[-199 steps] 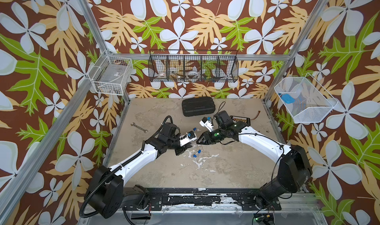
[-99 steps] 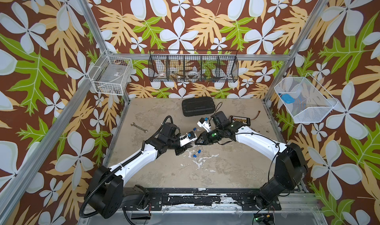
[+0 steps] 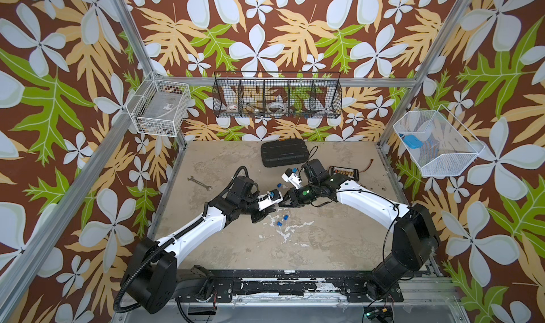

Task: Insert stoppers into test tubes
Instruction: Pick up the test tube at the center of the board.

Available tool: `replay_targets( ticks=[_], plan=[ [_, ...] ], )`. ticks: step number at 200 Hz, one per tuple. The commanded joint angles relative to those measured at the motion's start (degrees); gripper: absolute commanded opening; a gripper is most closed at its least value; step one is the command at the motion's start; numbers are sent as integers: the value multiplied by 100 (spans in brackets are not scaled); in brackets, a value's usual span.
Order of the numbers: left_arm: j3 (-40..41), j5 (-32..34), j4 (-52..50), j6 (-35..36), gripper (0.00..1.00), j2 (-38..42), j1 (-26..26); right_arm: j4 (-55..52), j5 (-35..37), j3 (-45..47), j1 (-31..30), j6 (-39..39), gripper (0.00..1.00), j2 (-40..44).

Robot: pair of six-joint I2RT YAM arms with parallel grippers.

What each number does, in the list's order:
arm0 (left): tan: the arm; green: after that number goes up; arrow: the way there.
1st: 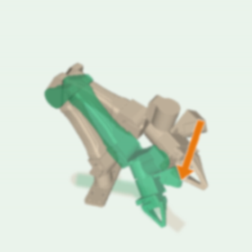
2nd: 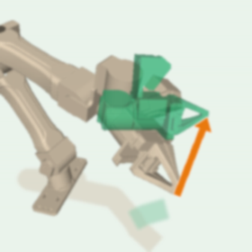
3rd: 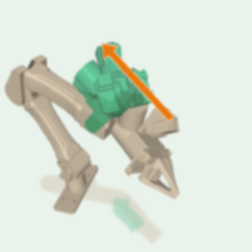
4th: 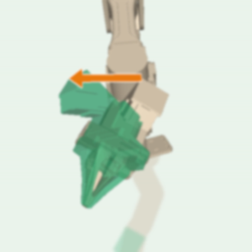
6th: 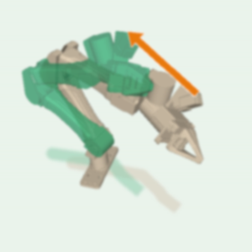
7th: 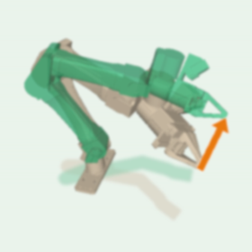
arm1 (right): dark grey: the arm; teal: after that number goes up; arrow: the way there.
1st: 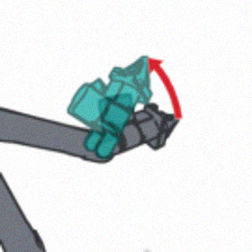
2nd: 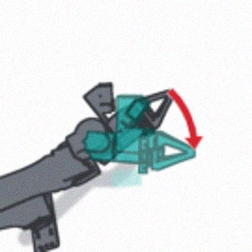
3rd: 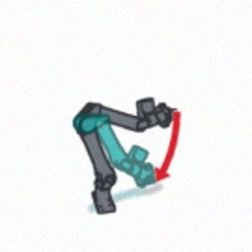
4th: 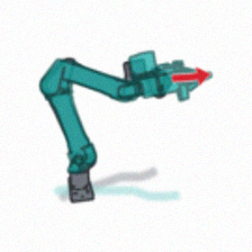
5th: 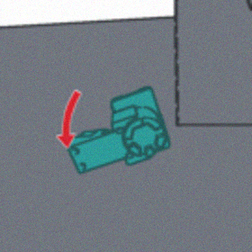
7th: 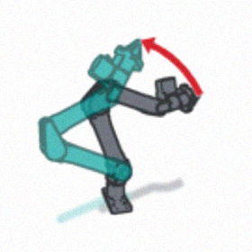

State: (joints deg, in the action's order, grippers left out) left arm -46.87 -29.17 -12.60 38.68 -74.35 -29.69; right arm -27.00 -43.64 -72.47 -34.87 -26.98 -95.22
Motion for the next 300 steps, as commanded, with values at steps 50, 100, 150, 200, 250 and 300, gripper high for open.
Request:
replay_targets(
  ticks=[50, 100, 150, 200, 250, 300],
  plan=[
    [-50, -42, 21, 39, 7, 8, -2, -8, 13, -47, 0, 9, 17, -23],
    [0, 90, 21, 34, 26, 12, -2, 42, -105, -15, -1, -42, 13, 64],
    [202, 245, 205, -16, 33, 101, -3, 71, -326, 34, -1, -105, 13, 230],
    [284, 224, 355, -27, 26, 199, -4, 237, -510, 128, -1, -252, 13, 302],
    [310, 212, 355, -9, 20, 202, -4, 257, -610, 176, -2, -259, 13, 303],
    [288, 212, 330, 28, 10, 258, -1, 239, -555, 150, 4, -260, 13, 278]
  ],
)
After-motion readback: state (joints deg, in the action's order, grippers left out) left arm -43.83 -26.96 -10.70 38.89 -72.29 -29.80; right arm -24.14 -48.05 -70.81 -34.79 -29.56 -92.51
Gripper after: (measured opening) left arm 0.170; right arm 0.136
